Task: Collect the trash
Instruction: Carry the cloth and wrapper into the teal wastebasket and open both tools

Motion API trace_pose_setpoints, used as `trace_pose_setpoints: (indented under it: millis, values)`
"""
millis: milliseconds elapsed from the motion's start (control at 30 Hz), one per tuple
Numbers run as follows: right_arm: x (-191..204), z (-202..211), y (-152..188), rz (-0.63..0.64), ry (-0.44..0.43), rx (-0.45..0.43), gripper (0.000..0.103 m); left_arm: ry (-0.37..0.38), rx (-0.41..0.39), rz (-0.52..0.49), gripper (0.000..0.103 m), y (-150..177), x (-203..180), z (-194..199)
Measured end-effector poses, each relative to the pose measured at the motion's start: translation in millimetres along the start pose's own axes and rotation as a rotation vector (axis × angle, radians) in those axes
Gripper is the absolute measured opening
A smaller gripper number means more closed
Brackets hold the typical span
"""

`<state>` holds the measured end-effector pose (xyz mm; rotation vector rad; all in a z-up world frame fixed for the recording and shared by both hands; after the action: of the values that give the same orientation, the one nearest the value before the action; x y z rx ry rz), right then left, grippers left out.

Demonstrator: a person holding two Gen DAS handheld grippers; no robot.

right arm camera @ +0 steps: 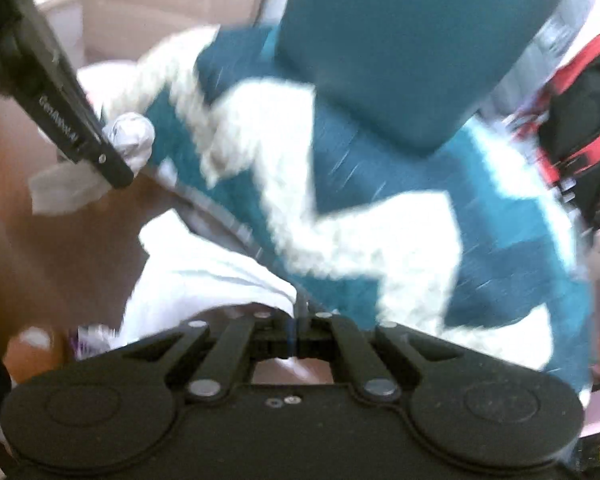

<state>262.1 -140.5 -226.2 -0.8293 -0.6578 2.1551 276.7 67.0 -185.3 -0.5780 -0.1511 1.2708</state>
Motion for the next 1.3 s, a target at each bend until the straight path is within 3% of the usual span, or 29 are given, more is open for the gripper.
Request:
trace_pose_setpoints:
  millis: [433,667,967,1300]
  values:
    - [-65.0,159.5,-101.5,-0.081,0.191,-0.313,0.0,-0.067,-0.378,0.05,0.019,-63.8,-47.2,183.1]
    - [-96.7,215.8,-156.7,-0.051,0.304,-0.433,0.0,-0.049,-0.563,0.065,0.019,-110.5,-74.0,250.6]
    - [-144.1,227.6,-217.7,-0.097,0.392,-0.488,0.0,-0.003,-0.722,0.091,0.019,-191.6,-96.0,294.7]
    - [-181.9,170.7,-260.6,-0.097,0.432,-0.442,0.0,-0.002,-0.725,0.105,0.019,-269.2,-88.8,259.7]
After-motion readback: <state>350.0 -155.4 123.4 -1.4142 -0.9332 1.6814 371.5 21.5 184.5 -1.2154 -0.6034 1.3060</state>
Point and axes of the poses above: each gripper's, at about its wrist camera, not at the fingertips, and z roughly against the way its jaws point, x to its left, y to its underside, the point moved 4 cm from there along -z, roughly the way its jaws point, and after that the axes turned 6 degrees about -x, right-handed, at the moved point
